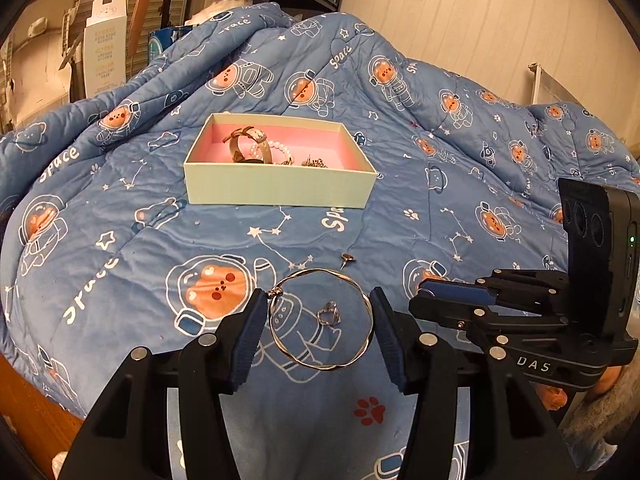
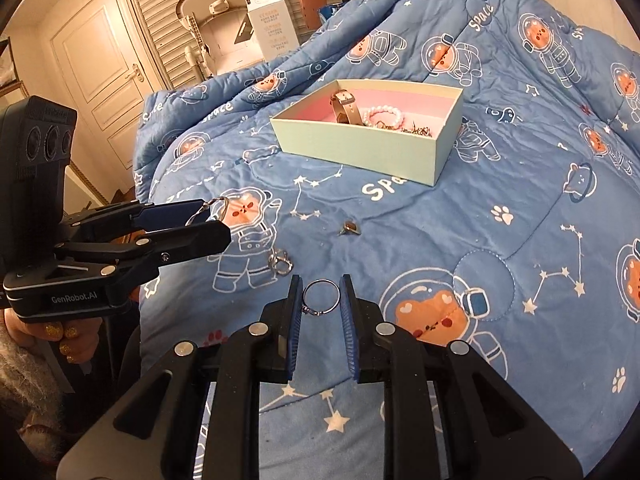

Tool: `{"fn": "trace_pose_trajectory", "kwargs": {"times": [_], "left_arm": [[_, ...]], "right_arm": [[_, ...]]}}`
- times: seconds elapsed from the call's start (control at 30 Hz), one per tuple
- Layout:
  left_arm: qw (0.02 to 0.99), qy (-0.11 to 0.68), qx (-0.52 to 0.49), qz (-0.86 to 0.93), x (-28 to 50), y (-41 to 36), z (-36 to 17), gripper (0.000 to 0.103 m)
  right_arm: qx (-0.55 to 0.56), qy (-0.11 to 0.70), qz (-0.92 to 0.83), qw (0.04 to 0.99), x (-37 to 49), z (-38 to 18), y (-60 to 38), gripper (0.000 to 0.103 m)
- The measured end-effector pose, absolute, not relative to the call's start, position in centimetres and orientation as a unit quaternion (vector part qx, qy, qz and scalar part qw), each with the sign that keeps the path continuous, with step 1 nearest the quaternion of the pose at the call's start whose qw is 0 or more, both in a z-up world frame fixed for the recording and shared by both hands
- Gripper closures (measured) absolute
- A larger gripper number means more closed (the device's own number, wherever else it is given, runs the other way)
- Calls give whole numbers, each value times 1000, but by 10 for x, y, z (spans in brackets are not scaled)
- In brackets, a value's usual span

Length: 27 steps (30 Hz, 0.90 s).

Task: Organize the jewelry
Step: 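Carry the silver hoop and small ring into the pink box with both tools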

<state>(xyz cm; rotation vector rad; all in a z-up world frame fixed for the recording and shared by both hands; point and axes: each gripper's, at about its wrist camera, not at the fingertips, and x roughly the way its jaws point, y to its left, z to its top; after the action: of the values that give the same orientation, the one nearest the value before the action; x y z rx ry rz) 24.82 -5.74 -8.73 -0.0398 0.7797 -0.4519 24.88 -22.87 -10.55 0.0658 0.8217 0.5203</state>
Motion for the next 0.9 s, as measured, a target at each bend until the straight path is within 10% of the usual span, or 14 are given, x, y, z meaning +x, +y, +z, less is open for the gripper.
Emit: {"fn": "trace_pose_trajectory", "kwargs": {"times": [0.9], "left_arm": [[912, 349, 1, -213, 355, -59, -49, 51]], "right_arm": [[-9, 357, 250, 900, 372, -54, -219, 84]]}}
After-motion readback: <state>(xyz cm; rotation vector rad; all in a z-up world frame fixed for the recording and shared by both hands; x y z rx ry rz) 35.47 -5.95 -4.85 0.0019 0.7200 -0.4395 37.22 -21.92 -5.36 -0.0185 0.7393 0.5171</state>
